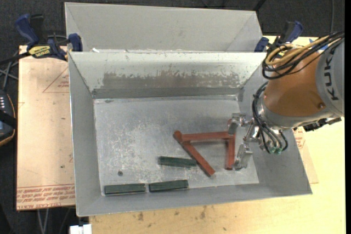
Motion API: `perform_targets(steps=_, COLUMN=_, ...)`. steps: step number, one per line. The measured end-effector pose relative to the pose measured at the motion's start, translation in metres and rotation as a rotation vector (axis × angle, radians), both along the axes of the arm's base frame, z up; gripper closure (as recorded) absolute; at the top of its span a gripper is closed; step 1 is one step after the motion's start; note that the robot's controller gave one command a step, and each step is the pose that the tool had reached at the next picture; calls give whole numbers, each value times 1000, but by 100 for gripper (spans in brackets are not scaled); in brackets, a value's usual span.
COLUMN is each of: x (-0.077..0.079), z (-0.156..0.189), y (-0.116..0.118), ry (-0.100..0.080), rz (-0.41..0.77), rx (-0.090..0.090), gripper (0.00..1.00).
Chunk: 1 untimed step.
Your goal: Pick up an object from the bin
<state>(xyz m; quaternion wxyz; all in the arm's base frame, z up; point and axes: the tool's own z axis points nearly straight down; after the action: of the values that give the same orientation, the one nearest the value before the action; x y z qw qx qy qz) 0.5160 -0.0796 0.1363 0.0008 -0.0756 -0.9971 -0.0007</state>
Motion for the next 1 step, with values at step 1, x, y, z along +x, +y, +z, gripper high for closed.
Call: perform_targets(steps=1, x=21, z=-30, y=5, ry=-6, rz=334, rx=-2, gripper=0)
